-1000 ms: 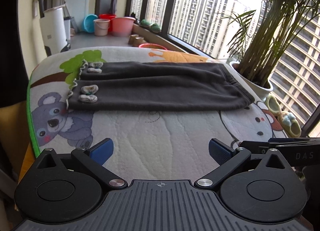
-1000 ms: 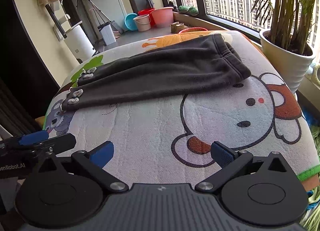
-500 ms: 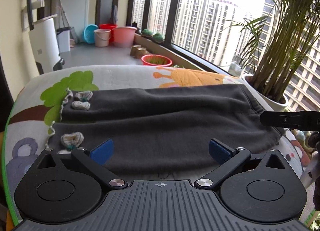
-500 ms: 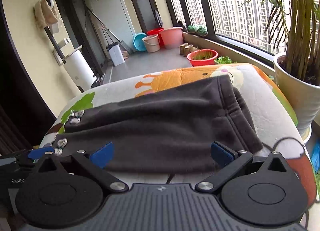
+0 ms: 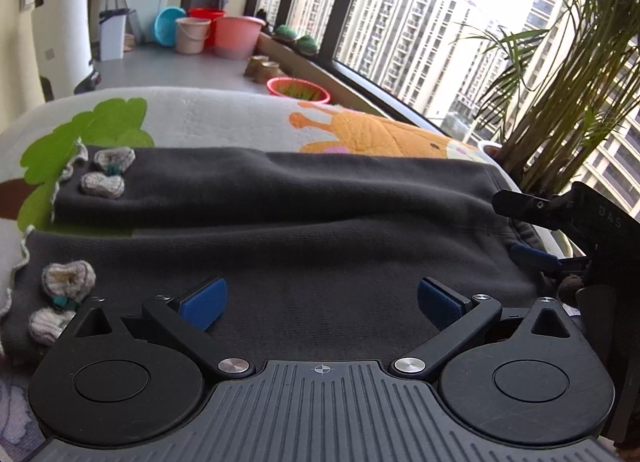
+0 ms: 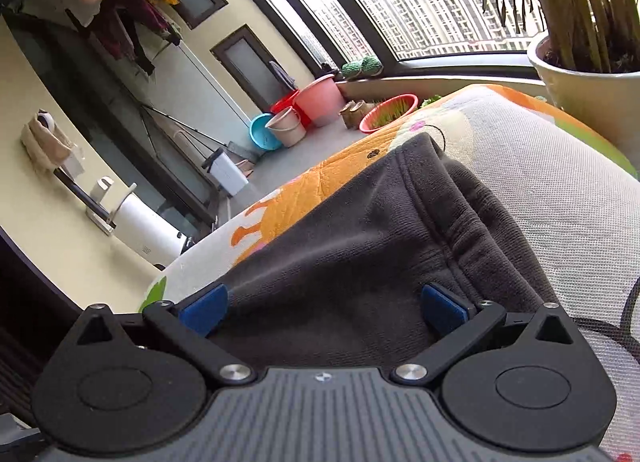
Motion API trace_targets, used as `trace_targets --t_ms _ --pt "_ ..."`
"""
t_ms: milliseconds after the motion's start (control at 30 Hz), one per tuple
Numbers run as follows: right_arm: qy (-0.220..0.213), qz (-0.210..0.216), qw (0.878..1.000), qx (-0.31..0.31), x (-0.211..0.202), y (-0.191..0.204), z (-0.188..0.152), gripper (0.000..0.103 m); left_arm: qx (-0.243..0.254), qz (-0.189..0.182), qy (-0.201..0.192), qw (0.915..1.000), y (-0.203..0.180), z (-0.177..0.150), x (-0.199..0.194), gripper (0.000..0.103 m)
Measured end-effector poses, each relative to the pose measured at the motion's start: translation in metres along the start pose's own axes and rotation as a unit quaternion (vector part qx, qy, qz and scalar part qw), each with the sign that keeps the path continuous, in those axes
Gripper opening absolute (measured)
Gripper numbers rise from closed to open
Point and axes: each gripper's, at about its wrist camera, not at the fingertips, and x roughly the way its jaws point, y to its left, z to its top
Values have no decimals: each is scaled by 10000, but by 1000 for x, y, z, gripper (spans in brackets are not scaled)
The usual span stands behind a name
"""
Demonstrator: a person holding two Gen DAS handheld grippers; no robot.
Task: Fold clothes
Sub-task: 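Move both grippers down onto the folded sweatpants, then grasp the waistband with the left gripper while the right gripper grasps the leg end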
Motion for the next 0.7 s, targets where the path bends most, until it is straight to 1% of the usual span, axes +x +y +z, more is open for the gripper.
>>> trace_targets --t_ms 33,133,233,300,367,433,467,500,533,600,667,700 --pt "-7 18 10000 -11 1 0 -2 103 -33 -6 31 10000 1 0 3 103" --pt "-27 71 10000 -42 3 -1 -6 103 109 114 45 9999 -3 -2 4 103" --pt "-47 124 9999 -74 5 -2 -11 103 470 178 206 9985 -10 -3 6 103" --pt "-67 151 9998 -110 6 -3 -13 103 723 136 266 9969 -11 -5 6 103" --pt "-138 122 9996 -230 1 -7 -15 103 751 0 301 9967 -5 -1 3 103" --pt "-168 159 9996 -170 -1 -9 -15 103 473 -255 361 9979 7 9 -5 103" --pt "-188 191 9996 -121 -1 -10 -15 103 296 -298 276 9987 17 16 -11 103" --pt "-210 226 9995 -81 -2 -12 -15 103 161 -218 92 9996 27 25 -18 103" --pt "-236 252 9994 -52 -2 -13 -15 103 35 -62 -78 9999 38 32 -22 103" --pt "-260 258 9993 -52 -3 -13 -16 103 -333 322 -160 9988 63 41 -13 103" --pt "-260 185 9994 -137 -2 -9 -16 103 -700 705 -241 9948 88 51 -5 102" --pt "-251 120 9994 -195 -2 -6 -17 103 -883 896 -281 9917 100 55 0 100"
